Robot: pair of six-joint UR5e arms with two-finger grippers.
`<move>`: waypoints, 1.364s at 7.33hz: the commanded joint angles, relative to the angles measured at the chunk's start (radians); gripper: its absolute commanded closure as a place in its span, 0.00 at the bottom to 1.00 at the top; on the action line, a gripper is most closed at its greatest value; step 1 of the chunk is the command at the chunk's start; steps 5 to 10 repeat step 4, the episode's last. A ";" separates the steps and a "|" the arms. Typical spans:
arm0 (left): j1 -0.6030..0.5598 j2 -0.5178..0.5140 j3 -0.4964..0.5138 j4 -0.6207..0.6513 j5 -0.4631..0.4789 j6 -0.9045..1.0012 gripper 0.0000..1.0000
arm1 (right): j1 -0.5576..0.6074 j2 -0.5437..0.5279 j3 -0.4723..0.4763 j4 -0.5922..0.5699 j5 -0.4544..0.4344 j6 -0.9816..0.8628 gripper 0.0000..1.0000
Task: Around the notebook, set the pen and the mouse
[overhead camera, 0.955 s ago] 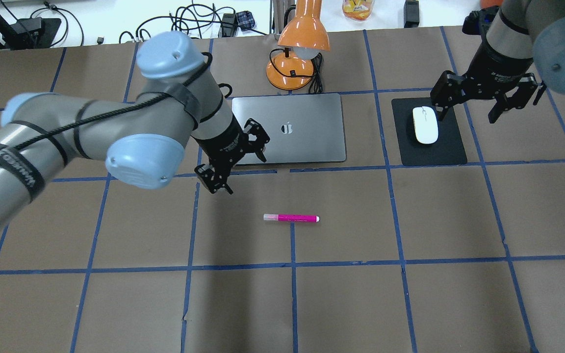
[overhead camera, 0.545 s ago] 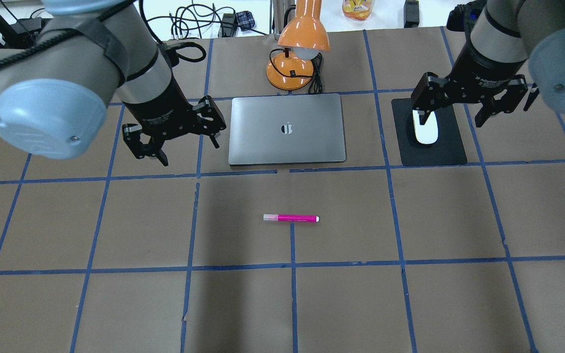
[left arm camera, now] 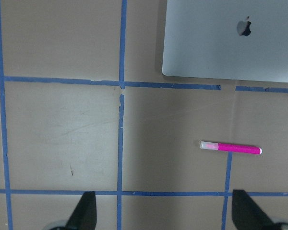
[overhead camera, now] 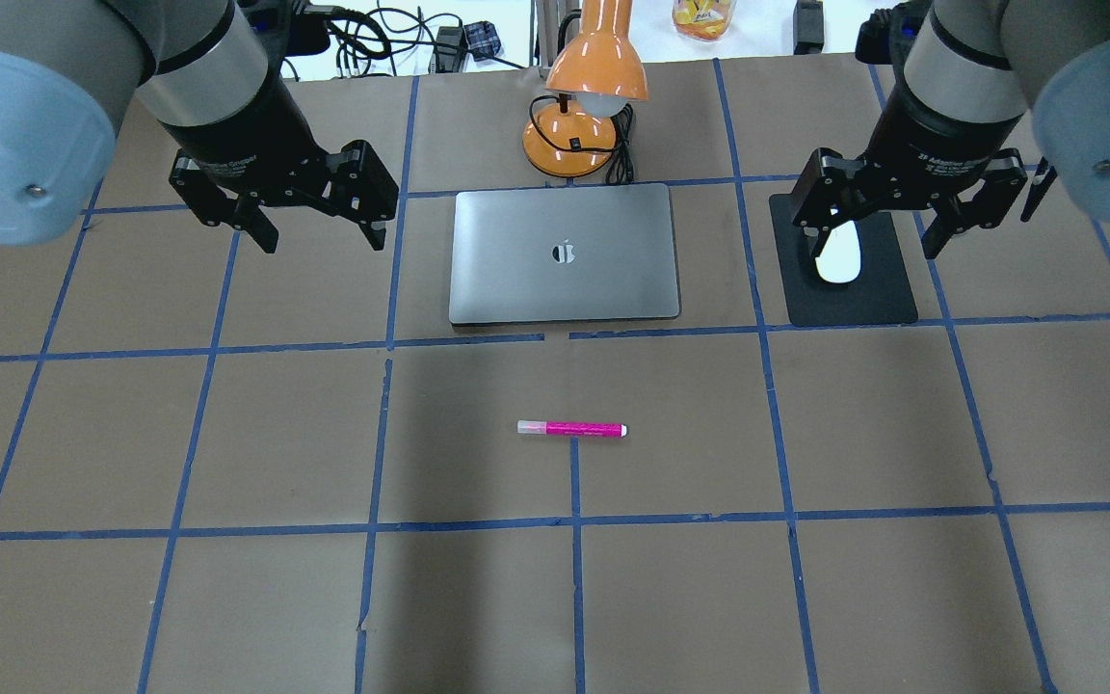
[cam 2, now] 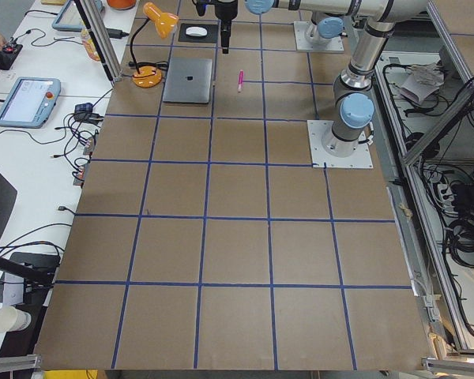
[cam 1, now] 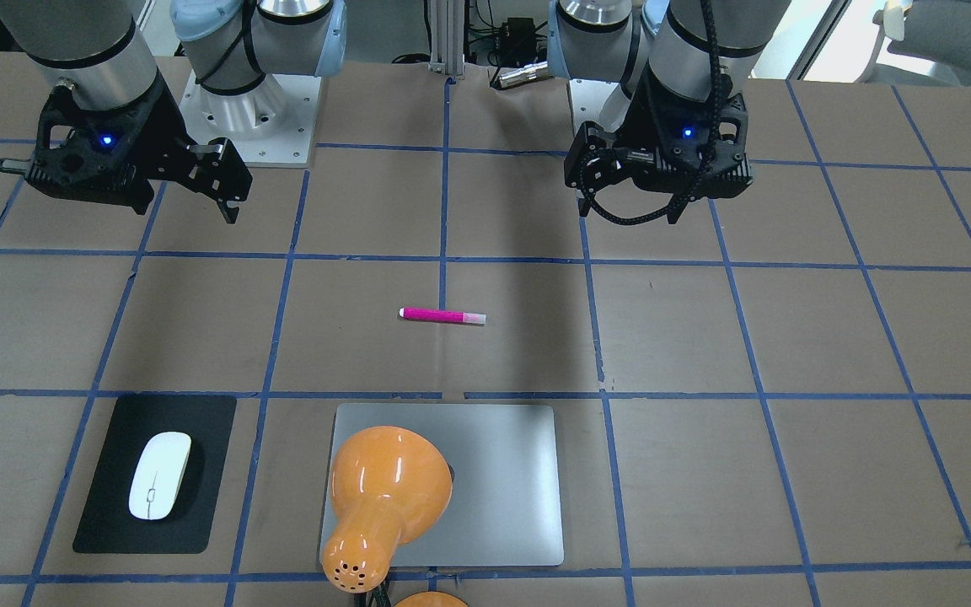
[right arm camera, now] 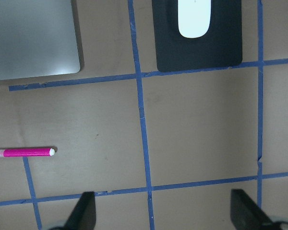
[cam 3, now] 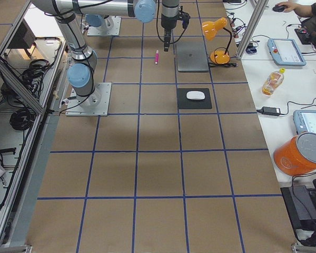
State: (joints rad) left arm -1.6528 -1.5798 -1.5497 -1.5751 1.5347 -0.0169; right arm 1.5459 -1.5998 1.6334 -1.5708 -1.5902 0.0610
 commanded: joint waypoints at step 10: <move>0.002 0.017 -0.012 -0.020 -0.001 0.023 0.00 | 0.000 -0.002 0.008 0.011 0.000 0.003 0.00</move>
